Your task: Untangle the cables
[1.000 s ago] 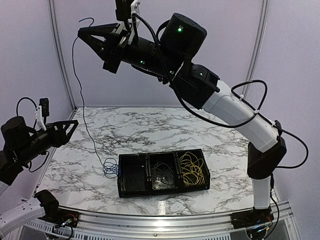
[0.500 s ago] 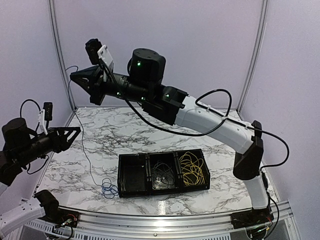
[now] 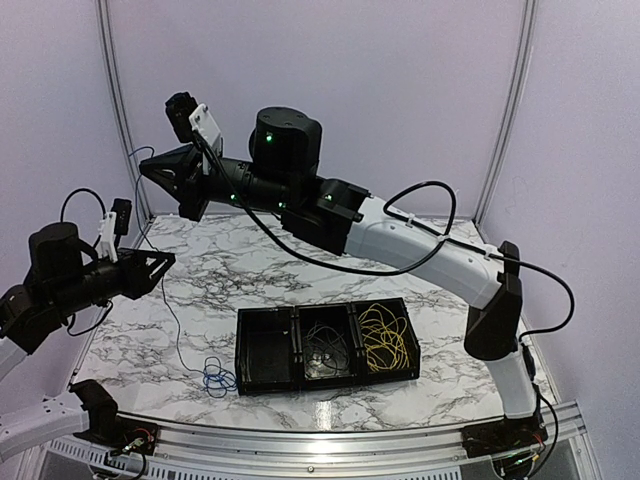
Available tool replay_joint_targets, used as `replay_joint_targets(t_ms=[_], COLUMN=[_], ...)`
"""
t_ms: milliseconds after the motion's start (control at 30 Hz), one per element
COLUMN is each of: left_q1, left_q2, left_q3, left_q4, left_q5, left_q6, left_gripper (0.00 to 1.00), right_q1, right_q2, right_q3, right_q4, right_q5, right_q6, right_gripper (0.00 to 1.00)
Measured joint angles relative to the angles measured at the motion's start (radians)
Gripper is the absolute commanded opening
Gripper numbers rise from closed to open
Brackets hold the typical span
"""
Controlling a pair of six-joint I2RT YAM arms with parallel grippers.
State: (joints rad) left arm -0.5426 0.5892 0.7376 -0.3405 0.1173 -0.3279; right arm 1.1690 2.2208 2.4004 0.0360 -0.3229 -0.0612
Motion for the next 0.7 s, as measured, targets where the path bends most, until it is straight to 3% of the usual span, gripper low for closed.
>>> replay_joint_targets(t_ms=[300,400,433,500,533,600,700], left_q1=[0.000,0.000,0.000,0.000,0.000,-0.001,-0.001], left_q2=[0.054,0.065,0.063,0.056,0.053,0.046,0.035], left_q3=[0.002,0.002,0.002,0.008,0.018,0.043,0.087], left_q4=[0.055,0.061,0.062,0.060,0.054,0.039,0.000], left_q5=[-0.032,-0.037,-0.044,-0.068,-0.089,-0.135,-0.220], left_q6=[0.031,0.030,0.031,0.021,0.016,0.000,-0.037], left_gripper=[0.03,0.00,0.00,0.00,0.00,0.00,0.00], right_q1=[0.000,-0.003,-0.005,-0.013,-0.020,-0.037,-0.067], right_q2=[-0.001,-0.002,-0.003,-0.013,-0.023,-0.043,-0.072], right_q3=[-0.002,-0.005,-0.008,-0.037,-0.064,-0.126,-0.268], right_q4=[0.000,-0.001,-0.002,-0.003,-0.006,-0.023,-0.058], right_q5=[-0.006,-0.006,-0.005,-0.001,0.002,0.016,0.038], right_q6=[0.007,0.010,0.012,0.016,0.018,0.010,-0.015], right_gripper=[0.00,0.03,0.12,0.43,0.54,0.68,0.74])
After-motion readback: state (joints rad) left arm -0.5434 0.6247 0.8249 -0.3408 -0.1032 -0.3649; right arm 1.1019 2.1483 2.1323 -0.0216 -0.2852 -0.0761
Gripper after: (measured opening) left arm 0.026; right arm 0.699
